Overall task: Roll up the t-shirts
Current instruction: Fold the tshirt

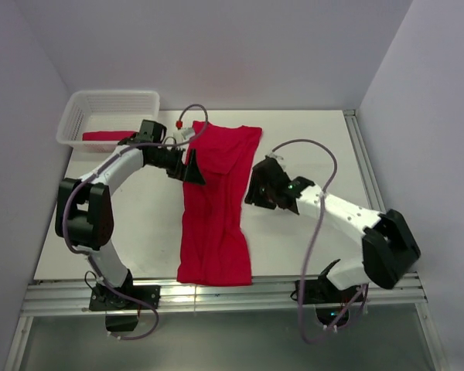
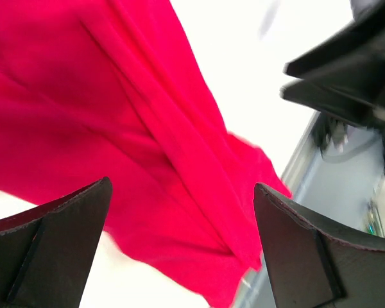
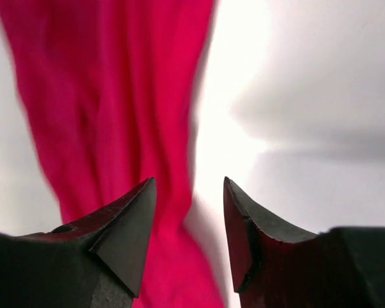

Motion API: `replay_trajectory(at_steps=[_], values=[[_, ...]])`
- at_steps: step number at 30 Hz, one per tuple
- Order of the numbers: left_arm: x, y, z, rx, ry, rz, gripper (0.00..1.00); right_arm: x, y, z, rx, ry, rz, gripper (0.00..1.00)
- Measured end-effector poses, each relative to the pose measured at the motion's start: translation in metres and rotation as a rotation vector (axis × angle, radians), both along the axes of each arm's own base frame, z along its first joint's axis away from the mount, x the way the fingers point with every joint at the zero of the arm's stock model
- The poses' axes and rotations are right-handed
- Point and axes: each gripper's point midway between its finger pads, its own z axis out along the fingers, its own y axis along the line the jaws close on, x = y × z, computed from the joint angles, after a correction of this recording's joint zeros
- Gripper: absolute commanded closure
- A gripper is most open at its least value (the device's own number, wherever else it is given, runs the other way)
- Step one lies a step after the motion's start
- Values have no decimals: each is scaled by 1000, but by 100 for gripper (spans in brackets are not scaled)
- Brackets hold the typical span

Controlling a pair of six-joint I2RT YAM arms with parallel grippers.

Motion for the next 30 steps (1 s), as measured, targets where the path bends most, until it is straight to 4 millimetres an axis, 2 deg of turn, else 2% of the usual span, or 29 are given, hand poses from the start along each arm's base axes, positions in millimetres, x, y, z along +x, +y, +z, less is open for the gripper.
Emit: replay_trajectory(at_steps=[4,6,7,9,13,15,18,21,24,25,27,30], values=[[44,-1,20,-21,-62,39,1,59,-23,-17,-31,29,-112,50],[63,-7,26,-36,-75,46,1,86,-25,-20,-24,30,-139,52],[73,-10,26,-43,-80,51,1,107,-24,-21,-11,27,-153,54],[84,-14,24,-53,-78,63,0,142,-22,-25,7,13,-169,54],[93,-17,12,-59,-43,88,0,201,-16,-42,46,3,-191,55],[96,-18,6,-61,-29,96,0,217,-19,-55,60,15,-205,55],[98,-19,4,-65,-22,105,0,230,-27,-72,63,45,-223,55],[102,-20,6,-72,-42,105,0,251,-28,-72,76,37,-234,56],[104,-20,7,-75,-54,105,0,266,-29,-68,91,16,-239,71],[104,-20,7,-75,-56,105,1,268,-28,-68,94,16,-238,80],[104,-20,9,-77,-62,105,0,271,-27,-71,96,19,-238,85],[102,-19,11,-76,-72,105,0,281,-24,-80,116,31,-241,99]])
